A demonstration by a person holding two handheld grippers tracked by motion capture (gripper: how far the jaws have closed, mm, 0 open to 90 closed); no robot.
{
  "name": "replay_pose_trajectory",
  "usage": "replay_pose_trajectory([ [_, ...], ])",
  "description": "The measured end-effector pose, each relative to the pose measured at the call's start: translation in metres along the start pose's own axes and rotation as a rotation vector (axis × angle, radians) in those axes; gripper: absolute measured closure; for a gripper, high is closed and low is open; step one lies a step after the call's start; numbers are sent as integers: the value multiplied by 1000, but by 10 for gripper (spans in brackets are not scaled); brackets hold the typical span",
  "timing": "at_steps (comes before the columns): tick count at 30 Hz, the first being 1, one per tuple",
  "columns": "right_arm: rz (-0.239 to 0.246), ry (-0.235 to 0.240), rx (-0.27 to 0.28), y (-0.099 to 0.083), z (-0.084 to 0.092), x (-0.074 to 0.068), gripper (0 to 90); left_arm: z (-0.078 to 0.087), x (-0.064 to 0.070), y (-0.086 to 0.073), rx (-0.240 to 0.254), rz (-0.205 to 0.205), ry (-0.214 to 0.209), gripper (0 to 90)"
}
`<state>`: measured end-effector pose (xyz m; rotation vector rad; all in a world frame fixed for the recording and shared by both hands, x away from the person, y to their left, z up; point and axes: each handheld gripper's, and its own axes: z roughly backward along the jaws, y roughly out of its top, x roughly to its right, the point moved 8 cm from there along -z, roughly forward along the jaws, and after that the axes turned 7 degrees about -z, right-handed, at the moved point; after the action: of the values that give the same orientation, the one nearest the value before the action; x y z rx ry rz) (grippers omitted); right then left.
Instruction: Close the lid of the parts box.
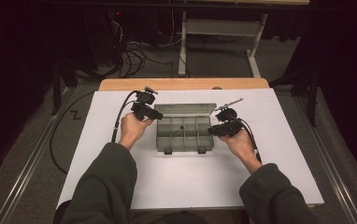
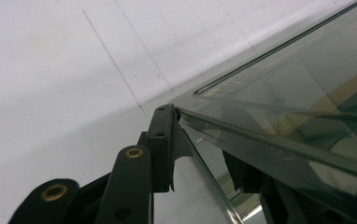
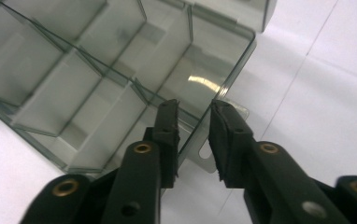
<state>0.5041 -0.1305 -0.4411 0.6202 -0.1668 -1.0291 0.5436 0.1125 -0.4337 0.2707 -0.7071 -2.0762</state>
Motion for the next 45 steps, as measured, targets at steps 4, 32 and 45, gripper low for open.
replay_pose_trajectory([
  [4, -11, 11, 30, 4, 10, 3, 871, 0, 0, -1, 2, -1, -2, 652],
  [32, -28, -14, 152, 35, 38, 11, 900, 1, 5, -11, -5, -21, -35, 634],
  [45, -21, -2, 142, 32, 39, 10, 900, 6, 10, -16, -16, -25, -64, 608],
])
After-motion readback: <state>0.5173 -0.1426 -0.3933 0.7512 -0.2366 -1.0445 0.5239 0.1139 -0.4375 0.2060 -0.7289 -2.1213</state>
